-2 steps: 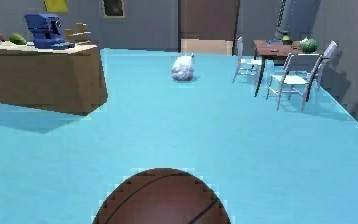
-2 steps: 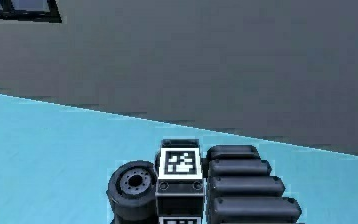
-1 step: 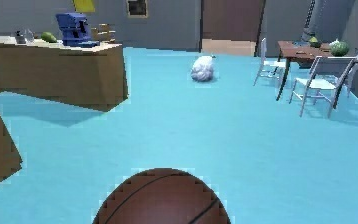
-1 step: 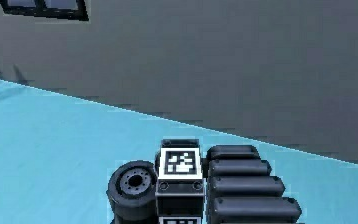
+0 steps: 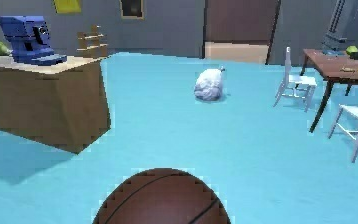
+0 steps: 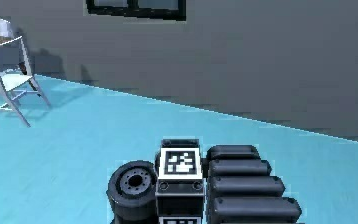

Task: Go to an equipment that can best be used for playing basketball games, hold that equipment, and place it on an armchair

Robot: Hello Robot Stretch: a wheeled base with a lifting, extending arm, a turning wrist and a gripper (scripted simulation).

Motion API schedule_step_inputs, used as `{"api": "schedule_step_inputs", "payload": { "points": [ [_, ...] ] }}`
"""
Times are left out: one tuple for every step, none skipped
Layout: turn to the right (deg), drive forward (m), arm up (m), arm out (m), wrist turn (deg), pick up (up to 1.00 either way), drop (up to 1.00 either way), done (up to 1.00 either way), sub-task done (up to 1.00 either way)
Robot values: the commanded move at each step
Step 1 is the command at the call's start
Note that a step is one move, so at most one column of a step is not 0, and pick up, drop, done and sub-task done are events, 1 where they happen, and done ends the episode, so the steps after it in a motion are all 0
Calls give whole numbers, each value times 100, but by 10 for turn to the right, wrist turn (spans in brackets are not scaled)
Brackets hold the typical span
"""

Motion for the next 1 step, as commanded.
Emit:
{"api": "schedule_step_inputs", "payload": {
  "points": [
    [0,100,0,0,0,0,0,0,0]
  ]
}}
